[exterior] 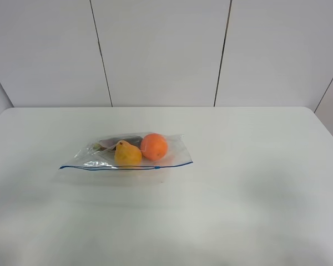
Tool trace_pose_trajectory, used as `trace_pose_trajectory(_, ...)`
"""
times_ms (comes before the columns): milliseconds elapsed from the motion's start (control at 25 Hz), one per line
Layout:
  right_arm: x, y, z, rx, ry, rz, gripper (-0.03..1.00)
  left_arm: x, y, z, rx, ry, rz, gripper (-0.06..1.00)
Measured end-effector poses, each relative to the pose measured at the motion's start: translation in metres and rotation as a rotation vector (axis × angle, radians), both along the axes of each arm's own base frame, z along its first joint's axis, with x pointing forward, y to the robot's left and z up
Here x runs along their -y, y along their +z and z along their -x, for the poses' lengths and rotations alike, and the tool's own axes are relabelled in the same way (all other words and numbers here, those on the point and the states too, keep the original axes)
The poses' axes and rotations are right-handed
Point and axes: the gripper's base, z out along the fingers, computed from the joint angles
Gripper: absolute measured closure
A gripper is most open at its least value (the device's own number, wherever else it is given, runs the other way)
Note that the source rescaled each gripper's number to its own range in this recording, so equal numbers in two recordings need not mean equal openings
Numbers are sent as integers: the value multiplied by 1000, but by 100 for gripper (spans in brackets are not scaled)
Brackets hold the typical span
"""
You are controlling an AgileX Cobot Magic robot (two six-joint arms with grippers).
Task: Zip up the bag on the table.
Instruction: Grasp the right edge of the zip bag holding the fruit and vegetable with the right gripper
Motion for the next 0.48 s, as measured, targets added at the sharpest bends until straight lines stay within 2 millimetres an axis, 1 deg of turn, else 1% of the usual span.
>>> trace_pose_trajectory(480,0,0,0,0,0,0,6,0,0,0,0,0,0,-6)
